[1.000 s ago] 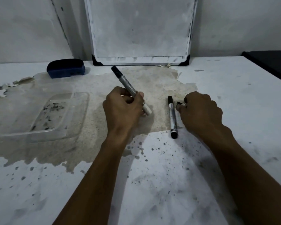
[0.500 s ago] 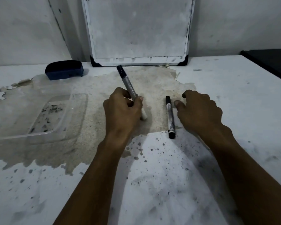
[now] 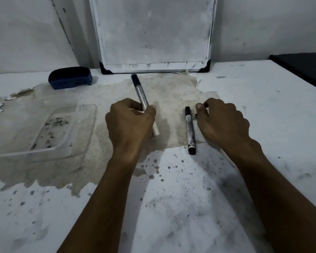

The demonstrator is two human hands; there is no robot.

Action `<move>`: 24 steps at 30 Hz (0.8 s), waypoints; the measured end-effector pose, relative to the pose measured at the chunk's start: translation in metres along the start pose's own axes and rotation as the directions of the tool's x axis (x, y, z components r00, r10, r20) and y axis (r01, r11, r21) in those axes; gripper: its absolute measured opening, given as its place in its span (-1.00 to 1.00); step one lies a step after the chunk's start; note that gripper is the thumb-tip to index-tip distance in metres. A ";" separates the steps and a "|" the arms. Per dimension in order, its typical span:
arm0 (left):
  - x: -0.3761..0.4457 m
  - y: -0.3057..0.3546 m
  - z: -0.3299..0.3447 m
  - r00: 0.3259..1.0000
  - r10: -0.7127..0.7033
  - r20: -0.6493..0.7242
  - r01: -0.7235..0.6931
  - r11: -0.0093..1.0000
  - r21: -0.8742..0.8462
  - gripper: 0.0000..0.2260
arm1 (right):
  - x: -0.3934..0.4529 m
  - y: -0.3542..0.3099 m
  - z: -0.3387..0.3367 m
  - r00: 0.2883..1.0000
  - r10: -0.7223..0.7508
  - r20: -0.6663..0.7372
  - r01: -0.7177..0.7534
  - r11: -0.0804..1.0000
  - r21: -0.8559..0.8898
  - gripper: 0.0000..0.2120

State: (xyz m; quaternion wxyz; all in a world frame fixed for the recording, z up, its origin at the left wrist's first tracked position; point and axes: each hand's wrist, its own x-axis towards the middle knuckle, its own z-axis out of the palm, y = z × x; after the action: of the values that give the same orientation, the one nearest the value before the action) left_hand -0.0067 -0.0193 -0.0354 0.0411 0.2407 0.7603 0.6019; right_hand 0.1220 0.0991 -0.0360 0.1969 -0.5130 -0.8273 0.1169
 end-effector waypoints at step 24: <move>0.006 0.002 -0.012 0.924 -0.186 0.335 0.247 0.957 -0.151 -0.78 | -0.002 -0.002 -0.008 0.999 0.011 -0.048 -0.003 0.989 0.150 -0.60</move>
State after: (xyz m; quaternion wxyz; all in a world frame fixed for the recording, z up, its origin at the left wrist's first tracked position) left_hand -0.0152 -0.0273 -0.0293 0.2521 0.2436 0.7048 0.6168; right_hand 0.1242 0.0964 -0.0285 0.2544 -0.5024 -0.8093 0.1671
